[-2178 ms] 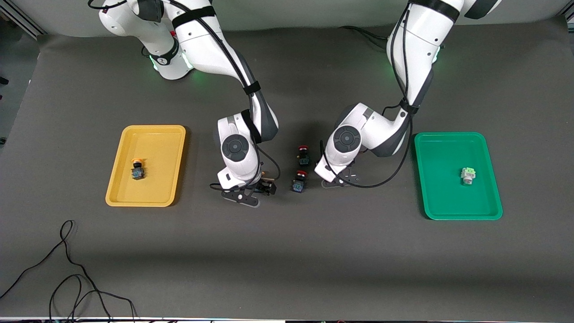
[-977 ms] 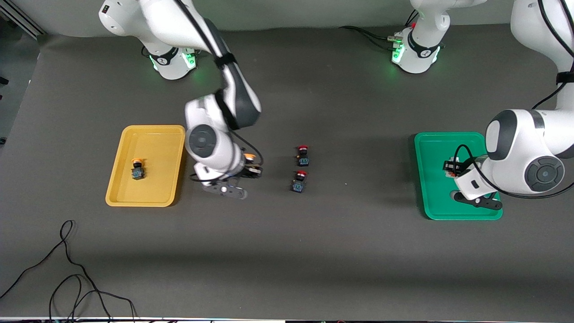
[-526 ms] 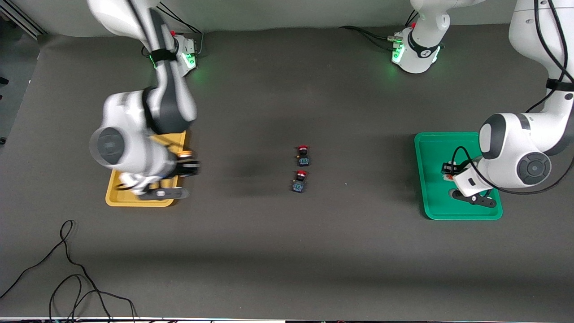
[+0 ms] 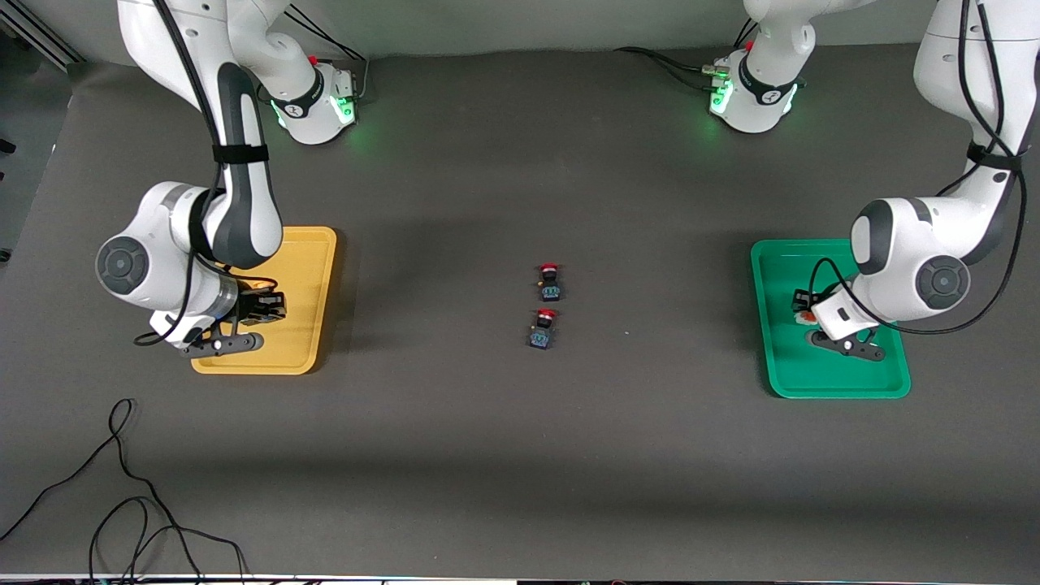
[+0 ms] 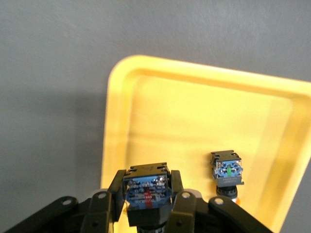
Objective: Place green and yellow buttons in trays
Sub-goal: 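Place the buttons in the trays with both grippers and open them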
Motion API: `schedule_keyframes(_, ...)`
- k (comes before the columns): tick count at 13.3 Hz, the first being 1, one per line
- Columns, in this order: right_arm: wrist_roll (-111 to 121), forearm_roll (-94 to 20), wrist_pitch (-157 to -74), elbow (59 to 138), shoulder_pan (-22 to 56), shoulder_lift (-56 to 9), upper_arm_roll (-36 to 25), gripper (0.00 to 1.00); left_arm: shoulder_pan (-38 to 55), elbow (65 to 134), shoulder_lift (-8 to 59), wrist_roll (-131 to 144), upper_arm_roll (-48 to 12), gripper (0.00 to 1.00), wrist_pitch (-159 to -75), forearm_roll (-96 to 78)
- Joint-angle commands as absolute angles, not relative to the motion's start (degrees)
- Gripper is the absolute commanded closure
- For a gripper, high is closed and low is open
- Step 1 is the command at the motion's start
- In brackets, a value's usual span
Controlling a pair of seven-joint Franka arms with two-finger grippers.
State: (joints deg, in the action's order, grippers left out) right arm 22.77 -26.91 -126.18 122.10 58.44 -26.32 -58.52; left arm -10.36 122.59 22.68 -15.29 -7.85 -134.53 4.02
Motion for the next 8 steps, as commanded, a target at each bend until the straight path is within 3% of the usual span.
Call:
schedule_keyframes(1, 28.72, -32.58, -130.51, 125.06, 58.98, -28.72, -58.54, 0.66, -10.9, 126.91, 21.53, -16.0, -8.35, 0.96, -139.47, 4.66)
schedule_keyframes(2, 31.44, -36.35, -130.95, 125.07, 59.06, -31.0, -58.36, 0.66, -10.81, 126.83, 21.62, -15.91, -8.35, 0.68, -139.66, 4.66)
schedule_keyframes(3, 33.9, -40.48, -131.04, 125.07, 59.06, -33.37, -57.66, 0.66, -10.81, 126.83, 21.53, -15.91, -8.35, 0.11, -139.66, 4.57)
schedule_keyframes(4, 36.45, -43.91, -131.04, 124.98, 59.06, -35.14, -57.57, 0.66, -10.81, 126.57, 21.27, -15.91, -8.35, 0.0, -139.22, 4.66)
schedule_keyframes(5, 37.61, -45.16, -131.04, 124.98, 59.06, -35.59, -57.57, 0.66, -10.72, 126.3, 20.83, -15.39, -8.35, 0.0, -138.7, 4.57)
schedule_keyframes(6, 37.53, -45.26, -130.96, 124.98, 59.06, -35.6, -57.57, 0.6, -10.81, 126.21, 19.87, -15.29, -8.52, 0.0, -138.08, 4.57)
schedule_keyframes(8, 36.83, -45.26, -130.69, 124.81, 58.97, -35.6, -57.57, 0.09, -10.55, 124.99, 16.8, -15.47, -8.7, 0.0, -134.41, 4.31)
